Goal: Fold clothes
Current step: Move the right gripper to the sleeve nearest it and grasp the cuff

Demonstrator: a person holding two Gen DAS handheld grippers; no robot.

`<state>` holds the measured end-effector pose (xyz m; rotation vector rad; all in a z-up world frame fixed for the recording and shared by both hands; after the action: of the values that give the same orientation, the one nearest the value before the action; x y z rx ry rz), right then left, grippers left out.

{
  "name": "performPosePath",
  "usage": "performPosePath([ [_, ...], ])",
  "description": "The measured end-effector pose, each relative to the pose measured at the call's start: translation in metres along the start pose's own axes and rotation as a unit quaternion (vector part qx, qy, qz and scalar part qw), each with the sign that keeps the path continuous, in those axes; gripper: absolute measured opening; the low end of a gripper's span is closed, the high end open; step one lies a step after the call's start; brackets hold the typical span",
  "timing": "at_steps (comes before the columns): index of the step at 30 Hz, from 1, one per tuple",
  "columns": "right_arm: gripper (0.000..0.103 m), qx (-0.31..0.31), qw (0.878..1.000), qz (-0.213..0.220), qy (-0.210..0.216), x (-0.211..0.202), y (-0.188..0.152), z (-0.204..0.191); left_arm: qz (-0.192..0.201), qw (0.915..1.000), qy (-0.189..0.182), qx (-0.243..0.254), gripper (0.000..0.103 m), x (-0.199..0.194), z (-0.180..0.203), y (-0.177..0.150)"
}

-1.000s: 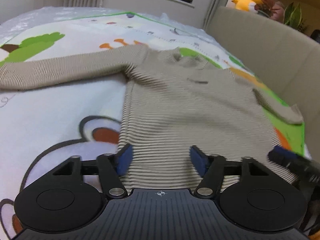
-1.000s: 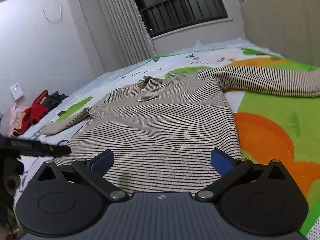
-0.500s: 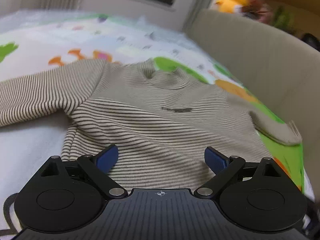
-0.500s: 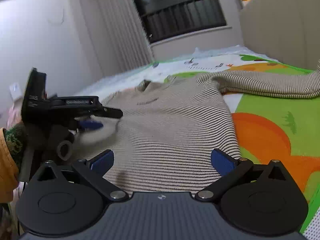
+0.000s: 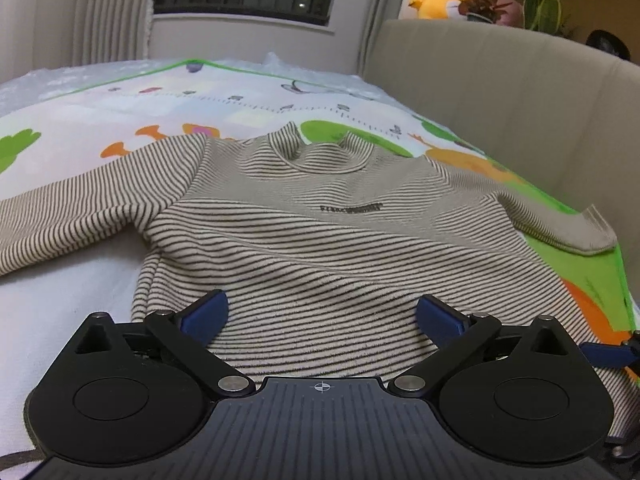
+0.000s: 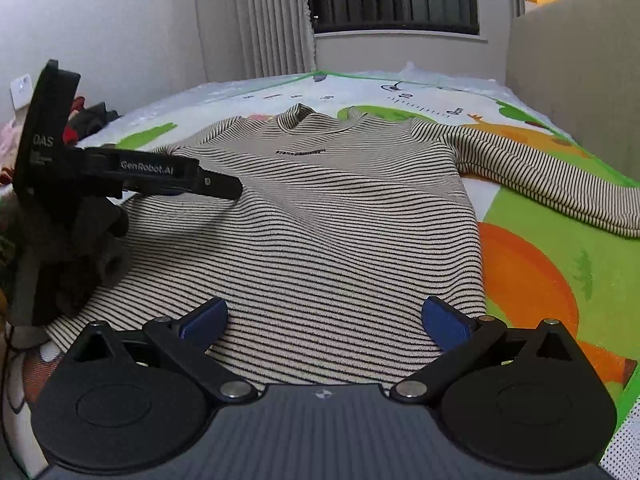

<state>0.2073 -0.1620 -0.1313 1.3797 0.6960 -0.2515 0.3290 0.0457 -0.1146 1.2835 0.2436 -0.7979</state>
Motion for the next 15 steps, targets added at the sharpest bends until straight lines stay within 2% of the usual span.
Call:
performPosePath([
  [5,0.103,-0.019,1.0,0.006,-0.025,-0.001,-0.002,-0.007,0.004,1.0,-0.006,-0.004,0.103,-0.002,-0.001,0.0],
  [10,0.103,-0.007,1.0,0.001,-0.022,-0.003,0.002,-0.003,0.007,0.9998,-0.014,-0.012,0.103,-0.003,-0.003,0.0],
  [13,0.102,0.013,1.0,-0.001,-0.013,-0.009,0.009,0.006,0.008,0.9997,-0.018,-0.016,0.103,-0.004,-0.004,0.0],
  [15,0.1,0.032,0.999,0.007,-0.027,-0.017,0.02,0.028,0.009,0.9996,-0.02,-0.018,0.103,-0.004,-0.004,0.0],
])
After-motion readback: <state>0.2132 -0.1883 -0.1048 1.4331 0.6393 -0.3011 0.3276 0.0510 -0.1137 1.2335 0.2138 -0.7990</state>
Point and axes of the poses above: each gripper's, at about its wrist camera, not at the fingertips, and x roughly the way its jaws point, z to its right, y to its top, the point moved 6 cm from there along x, roughly the way its jaws point, and after that the axes turned 8 degrees about -x, right-handed, at the moved point
